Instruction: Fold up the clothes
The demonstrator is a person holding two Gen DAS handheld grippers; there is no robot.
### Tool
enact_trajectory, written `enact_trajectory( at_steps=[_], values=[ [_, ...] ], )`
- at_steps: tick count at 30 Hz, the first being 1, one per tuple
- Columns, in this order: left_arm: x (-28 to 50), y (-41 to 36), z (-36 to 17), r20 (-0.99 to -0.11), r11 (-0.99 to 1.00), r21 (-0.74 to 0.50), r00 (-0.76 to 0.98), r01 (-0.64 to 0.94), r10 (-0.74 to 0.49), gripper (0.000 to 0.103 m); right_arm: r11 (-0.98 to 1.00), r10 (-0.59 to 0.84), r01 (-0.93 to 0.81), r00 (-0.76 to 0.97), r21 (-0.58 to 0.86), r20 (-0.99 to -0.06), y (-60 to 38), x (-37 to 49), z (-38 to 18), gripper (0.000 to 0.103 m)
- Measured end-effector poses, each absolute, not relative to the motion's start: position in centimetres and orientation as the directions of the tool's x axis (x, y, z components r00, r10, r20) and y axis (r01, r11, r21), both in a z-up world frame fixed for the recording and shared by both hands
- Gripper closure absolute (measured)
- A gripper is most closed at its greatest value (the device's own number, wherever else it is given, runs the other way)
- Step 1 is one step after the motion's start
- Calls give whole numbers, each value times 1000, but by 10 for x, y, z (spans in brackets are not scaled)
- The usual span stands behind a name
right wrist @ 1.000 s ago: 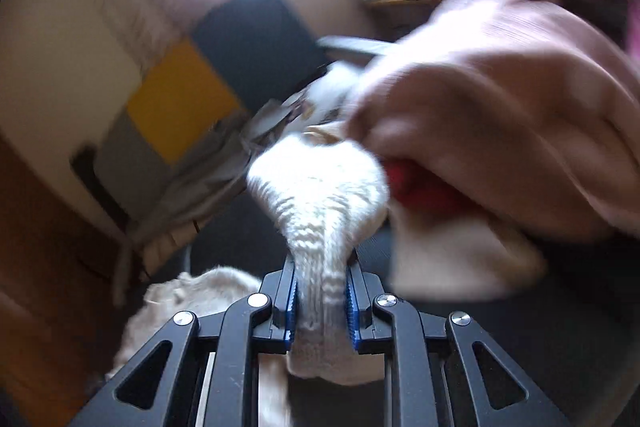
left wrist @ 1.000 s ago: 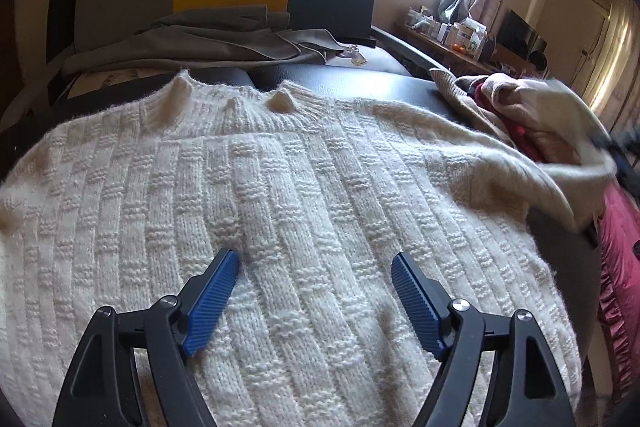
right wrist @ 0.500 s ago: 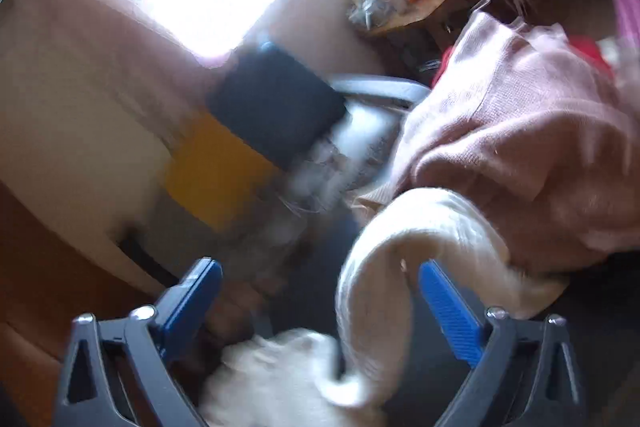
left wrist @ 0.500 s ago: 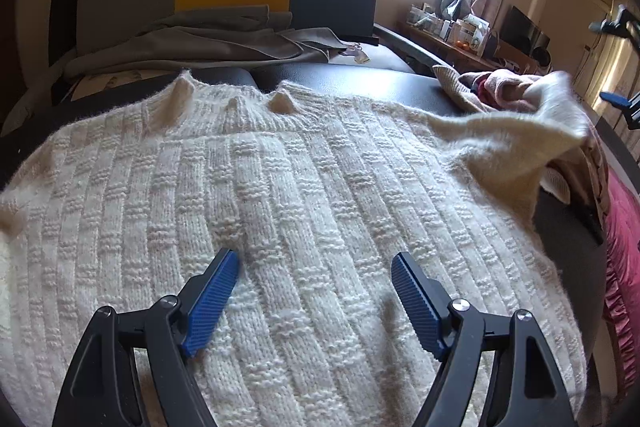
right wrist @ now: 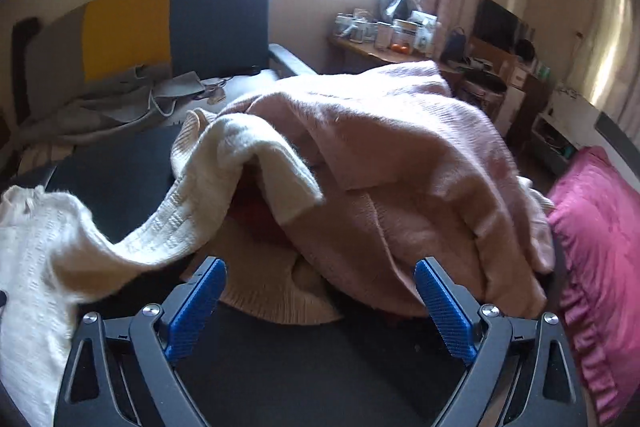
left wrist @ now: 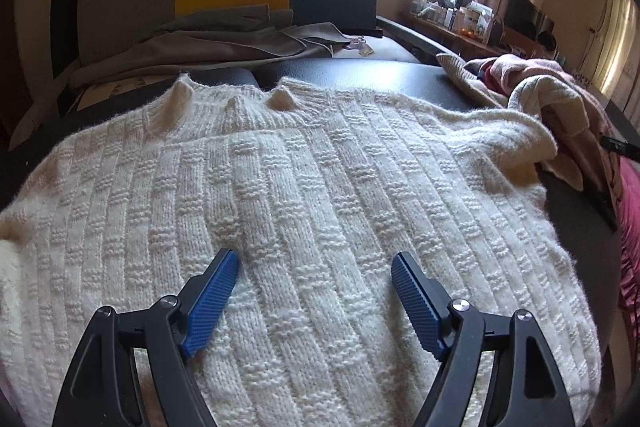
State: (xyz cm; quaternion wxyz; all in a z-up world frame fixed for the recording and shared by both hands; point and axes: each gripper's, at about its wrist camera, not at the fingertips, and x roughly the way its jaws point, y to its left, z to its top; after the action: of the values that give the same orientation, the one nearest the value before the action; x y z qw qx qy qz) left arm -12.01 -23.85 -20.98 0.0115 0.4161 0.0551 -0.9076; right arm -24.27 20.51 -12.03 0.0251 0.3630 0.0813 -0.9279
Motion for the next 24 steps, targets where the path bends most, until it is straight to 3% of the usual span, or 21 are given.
enact_trajectory(
  at_steps=[5, 7, 9, 18, 24],
  values=[
    [-121, -234, -210, -764, -996, -51, -645, 70, -6, 23, -979, 19, 117, -763, -167, -646, 191, -282, -127, 16],
    [-121, -232, -211, -767, -997, -37, -642, 71, -18, 22, -978, 57, 92, -746, -188, -664, 186, -303, -130, 32],
    [-121, -231, -211, -769, -997, -23, -639, 72, -29, 22, -976, 71, 92, -717, -195, -693, 180, -318, -131, 92],
    [-121, -231, -210, -769, -997, -16, -638, 72, -34, 22, -940, 10, 228, -726, -255, -687, 168, -272, -93, 94],
    [-122, -231, -209, -771, -997, -9, -635, 72, -39, 22, -934, -48, 282, -703, -217, -710, 180, -226, -46, 94]
  ],
)
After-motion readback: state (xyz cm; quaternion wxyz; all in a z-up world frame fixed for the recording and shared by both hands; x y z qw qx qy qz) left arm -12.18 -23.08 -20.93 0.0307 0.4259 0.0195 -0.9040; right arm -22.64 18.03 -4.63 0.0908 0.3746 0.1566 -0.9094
